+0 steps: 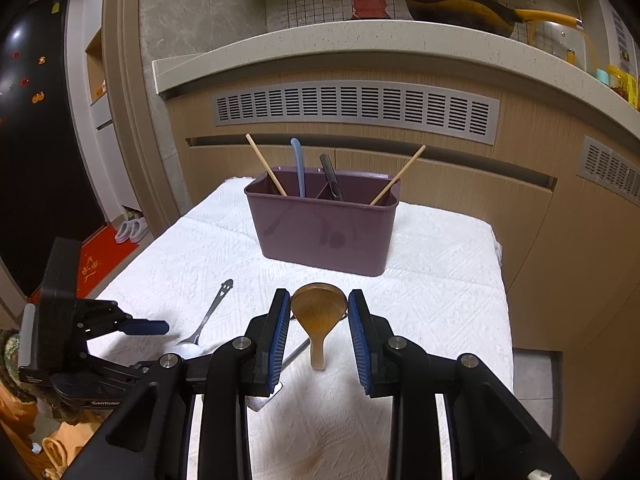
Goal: Organize utensils
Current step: 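Hold the white spoon and wooden spoon in both grippers above the table, then lift both spoons with both grippers over the maroon caddy, then lower both spoons into the caddy and open both grippers, then move both open grippers back over the remaining utensils, then grasp the white-ball-handled spoon with the left gripper while the right gripper grasps a dark metal utensil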
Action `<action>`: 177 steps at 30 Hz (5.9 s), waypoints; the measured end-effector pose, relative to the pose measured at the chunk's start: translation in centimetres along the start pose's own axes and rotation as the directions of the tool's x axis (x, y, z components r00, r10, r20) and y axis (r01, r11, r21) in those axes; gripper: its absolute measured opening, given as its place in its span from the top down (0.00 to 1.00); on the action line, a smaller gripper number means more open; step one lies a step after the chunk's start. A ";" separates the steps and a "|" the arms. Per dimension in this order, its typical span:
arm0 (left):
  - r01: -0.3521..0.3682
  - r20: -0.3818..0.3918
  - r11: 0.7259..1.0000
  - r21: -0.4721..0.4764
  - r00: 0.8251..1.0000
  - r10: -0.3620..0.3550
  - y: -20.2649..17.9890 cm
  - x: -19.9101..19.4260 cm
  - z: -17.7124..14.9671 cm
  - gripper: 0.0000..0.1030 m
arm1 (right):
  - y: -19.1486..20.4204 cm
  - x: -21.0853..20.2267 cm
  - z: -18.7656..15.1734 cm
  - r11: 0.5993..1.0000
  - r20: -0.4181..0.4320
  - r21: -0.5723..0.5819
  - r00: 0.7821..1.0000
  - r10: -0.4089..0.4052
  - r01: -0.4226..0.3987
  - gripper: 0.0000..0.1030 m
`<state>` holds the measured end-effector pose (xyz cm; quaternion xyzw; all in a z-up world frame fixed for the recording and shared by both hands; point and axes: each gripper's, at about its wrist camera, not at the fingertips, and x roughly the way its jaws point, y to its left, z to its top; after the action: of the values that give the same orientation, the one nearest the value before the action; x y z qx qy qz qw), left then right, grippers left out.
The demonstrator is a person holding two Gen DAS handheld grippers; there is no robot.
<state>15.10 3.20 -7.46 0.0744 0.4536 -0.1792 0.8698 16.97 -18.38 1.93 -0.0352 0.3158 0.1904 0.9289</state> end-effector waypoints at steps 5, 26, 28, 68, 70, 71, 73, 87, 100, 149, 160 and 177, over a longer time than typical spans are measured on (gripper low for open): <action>0.020 -0.004 0.998 -0.067 1.000 -0.021 0.9 -0.7 -1.5 0.43 | -0.3 0.2 -0.2 1.000 -0.007 0.012 1.000 -0.003 0.003 0.73; -0.041 0.260 0.997 -0.063 0.964 0.056 -0.1 -5.7 2.5 0.65 | 0.1 -0.2 -0.2 1.000 -0.002 0.012 1.000 0.015 -0.015 0.73; -0.063 0.258 0.998 -0.014 0.964 0.065 -0.9 -6.3 3.0 0.64 | 0.4 -0.3 -0.1 1.000 0.003 0.007 1.000 0.020 -0.020 0.73; -0.197 0.359 0.967 0.160 0.925 0.129 -0.9 -18.2 17.9 0.65 | 0.1 -8.3 17.2 0.995 0.295 -0.022 0.951 -0.089 0.100 0.73; -0.179 0.315 0.974 0.139 0.941 0.128 -0.1 -16.9 18.2 0.65 | -0.1 -7.6 17.2 0.994 0.286 -0.020 0.954 -0.096 0.106 0.73; -0.168 0.288 0.978 0.120 0.949 0.128 0.4 -16.0 18.4 0.65 | -0.2 -7.4 17.3 0.994 0.282 -0.020 0.954 -0.098 0.108 0.73; -0.142 0.231 0.987 0.075 0.965 0.121 1.6 -14.0 19.0 0.64 | -0.4 -6.8 17.2 0.994 0.272 -0.016 0.957 -0.096 0.104 0.73; -0.037 0.236 0.997 -0.065 0.970 0.052 3.9 -2.8 19.6 0.64 | -2.8 3.4 16.5 0.997 0.162 0.022 0.984 -0.079 0.076 0.73; -0.055 0.212 0.990 -0.127 0.974 0.081 5.9 -1.3 19.7 0.63 | -4.8 11.8 15.3 0.996 0.024 0.076 0.998 -0.057 0.055 0.73; -0.005 0.334 0.987 -0.158 0.941 0.058 6.1 -0.9 10.5 0.19 | -2.6 10.1 6.2 0.997 -0.050 -0.056 0.997 -0.057 0.054 0.40; 0.123 0.155 0.992 -0.027 0.981 -0.118 -0.1 0.0 1.1 0.24 | -0.4 8.5 -3.3 0.997 -0.194 -0.073 0.980 -0.046 0.033 0.35; 0.092 0.079 0.996 -0.012 0.993 -0.091 -3.2 4.1 2.7 0.79 | -1.2 5.3 -6.3 0.999 -0.150 0.023 0.988 -0.041 0.045 0.35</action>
<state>18.08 -1.58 -9.16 0.0396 0.4233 -0.2181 0.8784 17.68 -18.90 -6.30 -0.0438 0.3864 0.1630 0.9068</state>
